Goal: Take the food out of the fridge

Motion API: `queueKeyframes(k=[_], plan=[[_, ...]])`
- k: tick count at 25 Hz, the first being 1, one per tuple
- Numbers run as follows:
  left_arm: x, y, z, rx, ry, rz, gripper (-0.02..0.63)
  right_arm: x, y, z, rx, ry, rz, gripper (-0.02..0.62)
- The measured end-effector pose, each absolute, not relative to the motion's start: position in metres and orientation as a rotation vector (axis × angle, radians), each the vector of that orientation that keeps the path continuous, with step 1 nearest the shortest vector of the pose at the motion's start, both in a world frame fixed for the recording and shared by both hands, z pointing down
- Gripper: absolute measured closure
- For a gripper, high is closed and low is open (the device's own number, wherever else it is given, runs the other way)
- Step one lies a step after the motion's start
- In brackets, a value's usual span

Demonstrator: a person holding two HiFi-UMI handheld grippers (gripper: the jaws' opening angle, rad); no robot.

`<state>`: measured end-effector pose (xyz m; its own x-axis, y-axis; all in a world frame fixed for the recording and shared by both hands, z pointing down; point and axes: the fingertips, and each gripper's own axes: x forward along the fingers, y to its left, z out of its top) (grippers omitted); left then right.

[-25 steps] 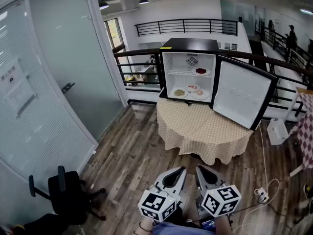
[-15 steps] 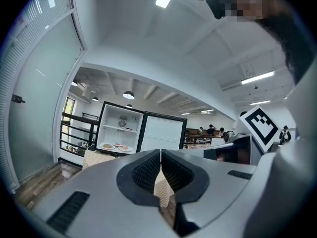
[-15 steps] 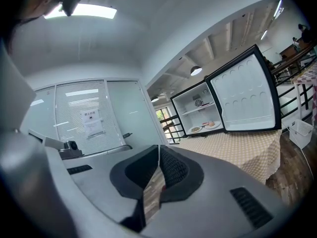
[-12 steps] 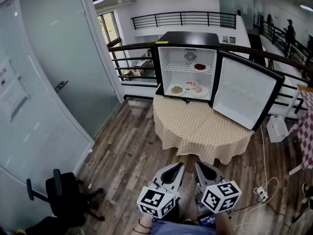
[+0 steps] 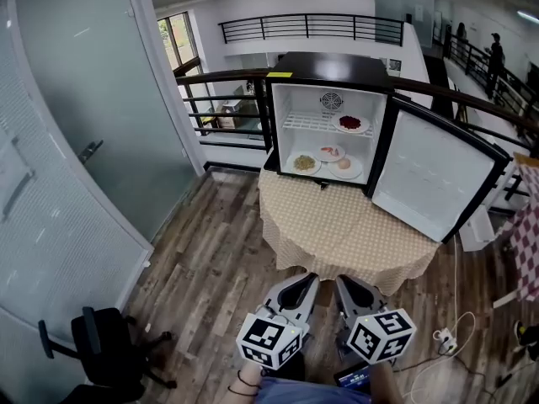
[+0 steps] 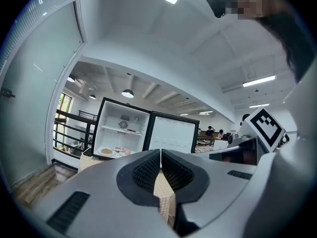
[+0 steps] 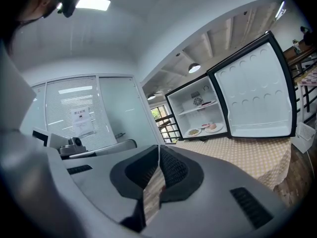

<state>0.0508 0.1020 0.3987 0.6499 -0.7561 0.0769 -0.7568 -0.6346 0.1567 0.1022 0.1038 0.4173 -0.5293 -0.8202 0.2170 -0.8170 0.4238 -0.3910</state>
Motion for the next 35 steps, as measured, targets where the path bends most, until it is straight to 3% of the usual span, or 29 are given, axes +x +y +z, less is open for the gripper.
queueKeyframes(k=[23, 35], plan=[[-0.008, -0.055, 0.397, 2.79, -1.038, 0.007, 0.588, 0.037, -0.044, 0.429, -1.688, 2.546, -0.786, 0.571], [0.01, -0.072, 0.409, 2.792, -0.895, 0.012, 0.588, 0.059, -0.064, 0.436, -1.822, 2.459, -0.798, 0.571]])
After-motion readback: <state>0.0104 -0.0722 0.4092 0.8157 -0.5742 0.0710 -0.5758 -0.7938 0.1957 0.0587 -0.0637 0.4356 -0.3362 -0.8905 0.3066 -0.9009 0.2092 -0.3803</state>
